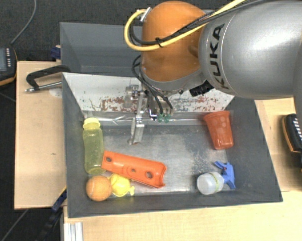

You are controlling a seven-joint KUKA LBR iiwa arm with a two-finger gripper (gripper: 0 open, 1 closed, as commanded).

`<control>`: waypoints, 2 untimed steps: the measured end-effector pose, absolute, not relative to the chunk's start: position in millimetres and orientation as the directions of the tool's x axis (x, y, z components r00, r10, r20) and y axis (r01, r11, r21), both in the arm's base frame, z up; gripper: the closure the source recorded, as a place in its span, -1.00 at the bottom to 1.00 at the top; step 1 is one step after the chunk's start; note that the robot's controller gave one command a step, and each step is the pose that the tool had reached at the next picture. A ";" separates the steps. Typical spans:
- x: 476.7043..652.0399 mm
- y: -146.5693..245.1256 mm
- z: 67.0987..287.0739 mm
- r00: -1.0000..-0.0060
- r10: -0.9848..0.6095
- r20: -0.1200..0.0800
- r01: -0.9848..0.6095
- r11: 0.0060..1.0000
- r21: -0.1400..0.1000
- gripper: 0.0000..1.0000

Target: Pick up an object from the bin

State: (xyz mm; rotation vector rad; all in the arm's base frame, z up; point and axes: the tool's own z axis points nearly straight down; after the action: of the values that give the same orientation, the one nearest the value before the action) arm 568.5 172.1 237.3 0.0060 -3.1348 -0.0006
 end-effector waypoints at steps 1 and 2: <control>570.1 171.0 242.6 -1.000 -0.001 -0.002 -0.001 1.000 0.002 -1.00; 579.9 162.2 168.2 -0.997 0.073 -0.002 0.073 0.997 0.003 -1.00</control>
Offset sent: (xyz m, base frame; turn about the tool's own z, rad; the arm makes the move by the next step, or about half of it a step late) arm 0.0210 -0.0238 -0.1673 0.1736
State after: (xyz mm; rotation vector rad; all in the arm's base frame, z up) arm 579.9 162.2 168.2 -0.1148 -3.1415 -0.0043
